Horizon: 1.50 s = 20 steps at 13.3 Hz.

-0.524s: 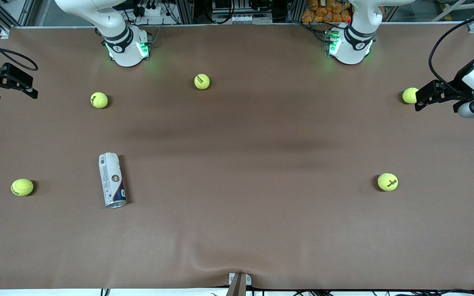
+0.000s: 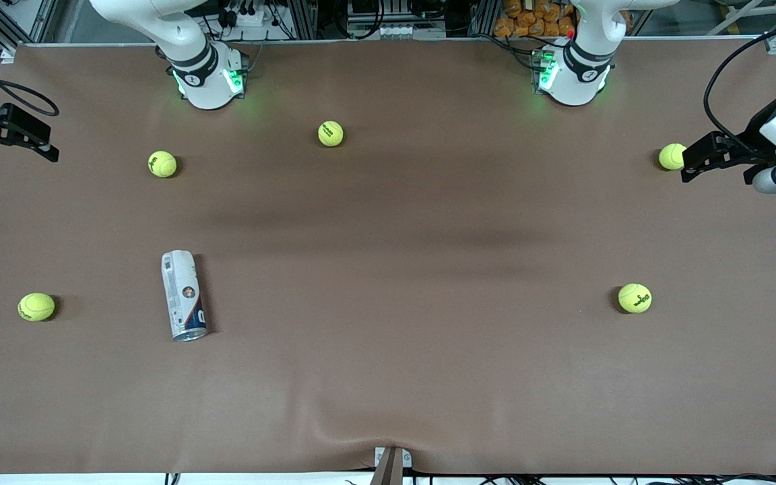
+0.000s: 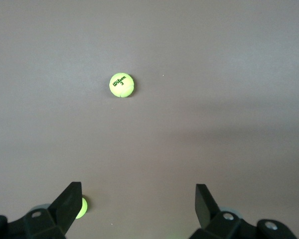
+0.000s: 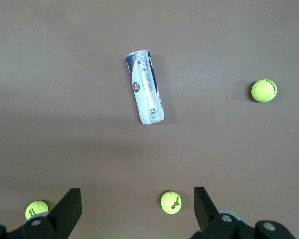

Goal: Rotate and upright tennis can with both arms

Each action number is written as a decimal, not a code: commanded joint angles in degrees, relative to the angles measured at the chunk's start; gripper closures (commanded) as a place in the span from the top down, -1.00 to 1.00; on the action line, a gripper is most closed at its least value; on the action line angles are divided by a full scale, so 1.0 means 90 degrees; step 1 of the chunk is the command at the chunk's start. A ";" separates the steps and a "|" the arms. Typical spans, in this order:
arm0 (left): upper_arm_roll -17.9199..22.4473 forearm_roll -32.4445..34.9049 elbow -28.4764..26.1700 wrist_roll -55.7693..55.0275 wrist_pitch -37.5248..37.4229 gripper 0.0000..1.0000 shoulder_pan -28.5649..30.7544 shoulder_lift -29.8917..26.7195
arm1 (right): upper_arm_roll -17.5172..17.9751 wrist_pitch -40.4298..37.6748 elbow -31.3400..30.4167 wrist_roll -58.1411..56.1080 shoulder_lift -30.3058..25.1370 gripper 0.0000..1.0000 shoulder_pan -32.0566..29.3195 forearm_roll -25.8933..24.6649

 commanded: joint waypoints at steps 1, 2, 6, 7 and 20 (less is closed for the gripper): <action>-0.0049 0.0027 0.0071 0.0084 -0.0023 1.00 0.0145 0.0047 | 0.0051 -0.0233 -0.0147 -0.0043 -0.0062 1.00 -0.0033 -0.0098; -0.0049 0.0027 0.0071 0.0084 -0.0023 1.00 0.0145 0.0047 | 0.0051 -0.0235 -0.0137 -0.0063 0.0044 1.00 -0.0052 -0.0127; -0.0049 0.0037 0.0071 0.0074 -0.0023 1.00 0.0135 0.0057 | 0.0051 -0.0060 -0.0020 -0.0092 0.1107 1.00 0.0005 -0.0166; -0.0049 0.0037 0.0071 0.0074 -0.0023 1.00 0.0145 0.0057 | 0.0080 0.0115 -0.0058 -0.0092 0.1371 1.00 0.0045 -0.0156; -0.0059 0.0027 0.0071 0.0094 -0.0033 1.00 0.0174 0.0047 | 0.0060 0.4216 -0.2549 -0.0102 0.2886 1.00 0.0201 -0.0215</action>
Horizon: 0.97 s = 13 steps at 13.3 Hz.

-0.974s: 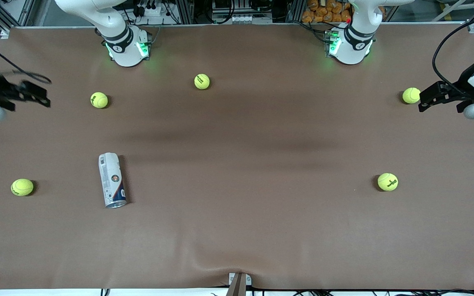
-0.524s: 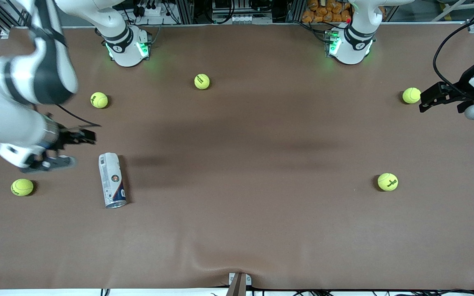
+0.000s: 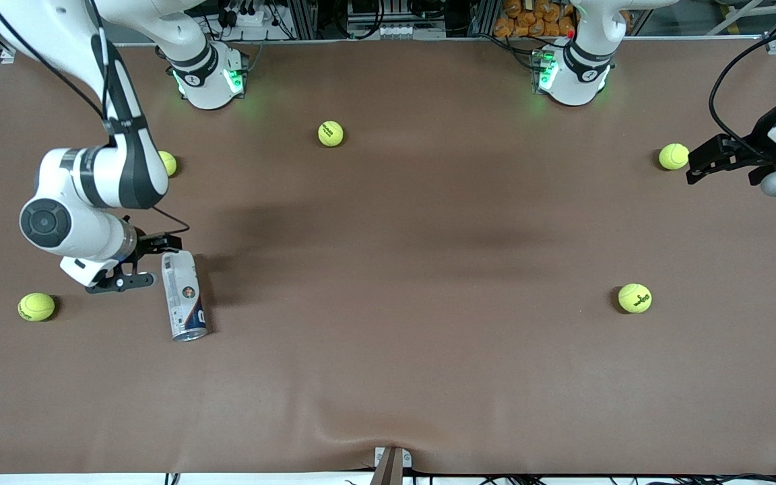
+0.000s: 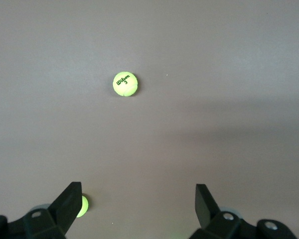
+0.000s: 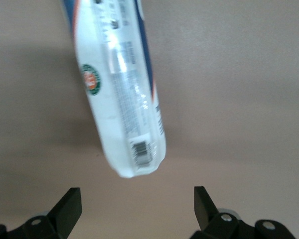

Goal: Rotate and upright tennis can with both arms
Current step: 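Reach the right gripper down and grasp the white tennis can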

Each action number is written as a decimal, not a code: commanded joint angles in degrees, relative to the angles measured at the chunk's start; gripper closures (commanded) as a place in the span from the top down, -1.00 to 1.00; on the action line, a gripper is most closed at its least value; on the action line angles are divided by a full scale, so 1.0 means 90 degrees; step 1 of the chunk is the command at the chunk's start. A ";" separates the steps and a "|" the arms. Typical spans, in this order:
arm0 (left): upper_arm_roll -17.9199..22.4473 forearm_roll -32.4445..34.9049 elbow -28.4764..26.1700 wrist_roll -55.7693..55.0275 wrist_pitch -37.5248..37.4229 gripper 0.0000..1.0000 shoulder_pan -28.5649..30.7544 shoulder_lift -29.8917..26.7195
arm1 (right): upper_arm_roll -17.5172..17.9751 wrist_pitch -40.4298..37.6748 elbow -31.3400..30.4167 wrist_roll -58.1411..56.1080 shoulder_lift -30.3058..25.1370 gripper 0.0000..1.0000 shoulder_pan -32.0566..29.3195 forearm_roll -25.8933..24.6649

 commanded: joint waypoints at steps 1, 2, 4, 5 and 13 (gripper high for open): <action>-0.0054 0.0027 0.0073 0.0093 -0.0032 1.00 0.0062 0.0017 | 0.0040 0.0468 0.0016 -0.0018 0.0326 1.00 0.0087 -0.0127; -0.0054 0.0027 0.0073 0.0093 -0.0032 1.00 0.0062 0.0017 | 0.0050 0.0683 0.0046 -0.0018 0.0511 1.00 0.0117 -0.0146; -0.0054 0.0027 0.0073 0.0093 -0.0032 1.00 0.0072 0.0007 | 0.0050 0.0938 0.0143 -0.0018 0.0727 1.00 0.0176 -0.0166; -0.0045 0.0017 0.0073 0.0093 -0.0032 1.00 0.0072 0.0007 | 0.0050 0.0939 0.0230 -0.0018 0.0786 1.00 0.0166 -0.0175; -0.0044 0.0017 0.0063 0.0171 -0.0032 1.00 0.0131 0.0017 | 0.0050 0.0958 0.0739 -0.0076 0.1411 1.00 0.0166 -0.0205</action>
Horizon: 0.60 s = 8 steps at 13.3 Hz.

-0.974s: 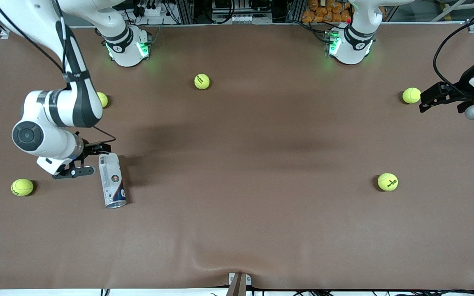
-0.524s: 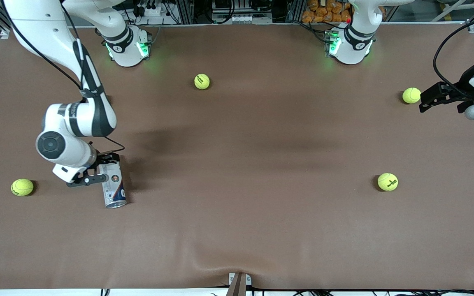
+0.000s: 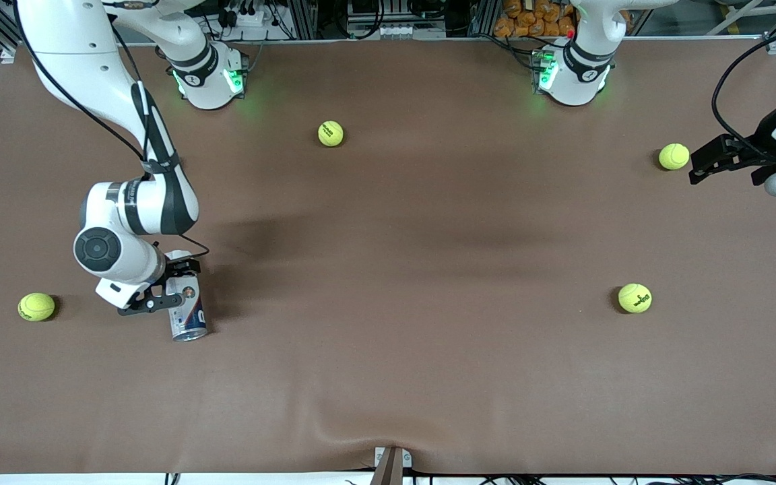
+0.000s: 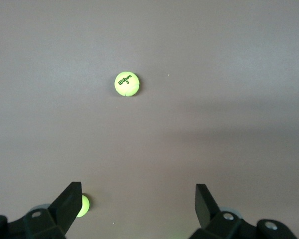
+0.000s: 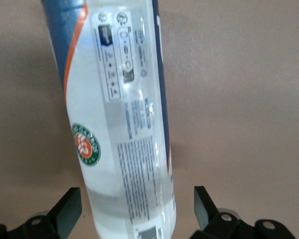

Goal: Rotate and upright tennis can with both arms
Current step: 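Reach the right gripper down and grasp the white tennis can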

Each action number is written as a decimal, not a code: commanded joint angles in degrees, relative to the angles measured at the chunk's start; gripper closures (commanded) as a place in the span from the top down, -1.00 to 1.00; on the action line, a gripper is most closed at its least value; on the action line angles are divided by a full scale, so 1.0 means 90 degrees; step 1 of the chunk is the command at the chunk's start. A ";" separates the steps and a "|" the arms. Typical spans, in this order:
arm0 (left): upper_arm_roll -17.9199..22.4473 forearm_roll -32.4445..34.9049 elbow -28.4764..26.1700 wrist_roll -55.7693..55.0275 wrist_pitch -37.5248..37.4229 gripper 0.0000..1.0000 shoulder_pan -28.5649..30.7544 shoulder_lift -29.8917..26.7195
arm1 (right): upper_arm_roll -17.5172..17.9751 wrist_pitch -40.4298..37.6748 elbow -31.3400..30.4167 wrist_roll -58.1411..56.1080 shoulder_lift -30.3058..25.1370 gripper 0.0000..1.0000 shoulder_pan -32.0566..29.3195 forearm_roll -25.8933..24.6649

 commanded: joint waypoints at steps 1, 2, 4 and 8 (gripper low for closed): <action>-0.0047 0.0017 0.0062 0.0144 -0.0031 1.00 0.0078 0.0017 | 0.0001 -0.0029 0.0335 -0.0029 0.0298 1.00 -0.0020 -0.0134; -0.0047 0.0017 0.0062 0.0144 -0.0031 1.00 0.0078 0.0017 | 0.0001 -0.0029 0.0345 -0.0029 0.0308 1.00 -0.0049 -0.0153; -0.0047 0.0017 0.0062 0.0135 -0.0031 1.00 0.0078 0.0017 | 0.0001 0.0000 0.0384 -0.0155 0.0385 1.00 -0.0079 -0.0144; -0.0047 0.0017 0.0062 0.0135 -0.0031 1.00 0.0078 0.0017 | 0.0011 0.0440 0.0414 -0.0156 0.0660 1.00 -0.0098 -0.0085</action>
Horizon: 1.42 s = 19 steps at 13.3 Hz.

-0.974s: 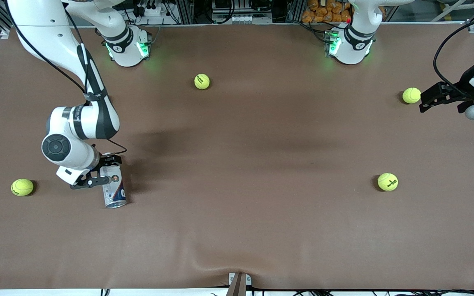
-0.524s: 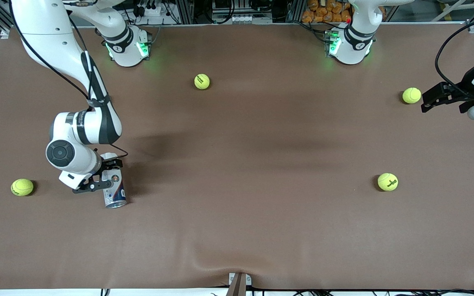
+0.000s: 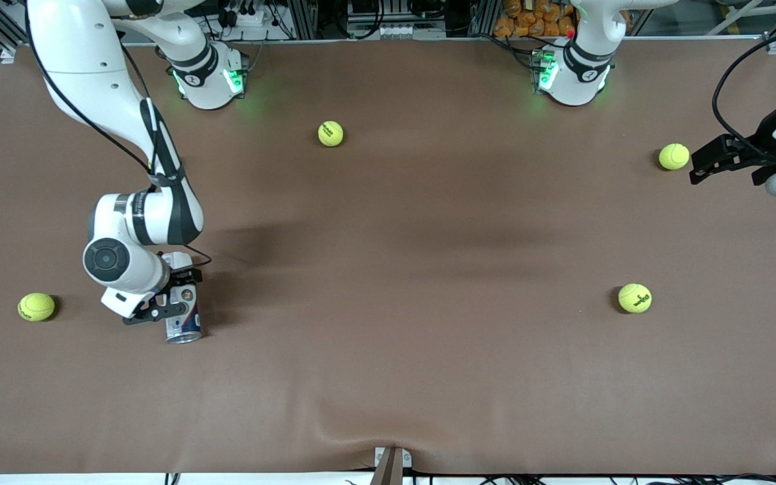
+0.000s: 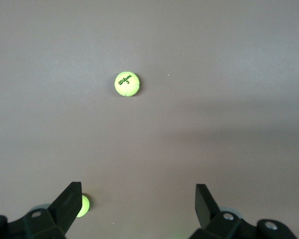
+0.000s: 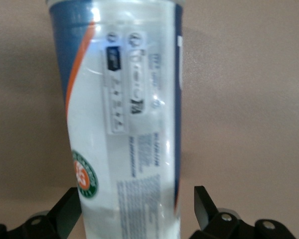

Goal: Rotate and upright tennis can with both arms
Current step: 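Drag the can with the right gripper toward the table middle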

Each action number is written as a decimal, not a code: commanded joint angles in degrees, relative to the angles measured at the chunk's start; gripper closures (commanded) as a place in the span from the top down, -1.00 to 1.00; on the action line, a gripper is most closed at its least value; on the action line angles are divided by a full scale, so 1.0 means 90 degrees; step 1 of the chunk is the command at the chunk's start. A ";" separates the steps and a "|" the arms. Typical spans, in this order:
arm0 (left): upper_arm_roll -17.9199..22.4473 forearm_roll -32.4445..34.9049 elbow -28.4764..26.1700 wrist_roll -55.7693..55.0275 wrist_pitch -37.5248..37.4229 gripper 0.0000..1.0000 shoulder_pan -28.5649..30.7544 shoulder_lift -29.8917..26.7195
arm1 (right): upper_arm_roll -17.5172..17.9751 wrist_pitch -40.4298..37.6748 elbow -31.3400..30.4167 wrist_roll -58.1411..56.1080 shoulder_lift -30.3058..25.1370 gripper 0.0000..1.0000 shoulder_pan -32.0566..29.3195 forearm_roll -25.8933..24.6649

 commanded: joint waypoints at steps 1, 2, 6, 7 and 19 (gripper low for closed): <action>-0.0047 0.0017 0.0053 0.0144 -0.0031 1.00 0.0078 0.0017 | 0.0029 0.0072 0.0184 -0.0088 0.0216 1.00 -0.0074 -0.0076; -0.0047 0.0017 0.0053 0.0144 -0.0031 1.00 0.0078 0.0017 | 0.0038 0.0072 0.0184 -0.0088 0.0226 1.00 -0.0084 -0.0076; -0.0047 0.0017 0.0053 0.0144 -0.0031 1.00 0.0078 0.0017 | 0.0038 0.0062 0.0193 -0.0088 0.0206 0.65 -0.0045 -0.0037; -0.0047 0.0017 0.0053 0.0144 -0.0031 1.00 0.0078 0.0017 | 0.0038 0.0043 0.0203 -0.0088 0.0187 0.60 -0.0026 -0.0037; -0.0047 0.0017 0.0053 0.0144 -0.0031 1.00 0.0107 0.0017 | 0.1033 -0.0251 0.1335 -0.0049 -0.0321 0.55 0.0619 0.0821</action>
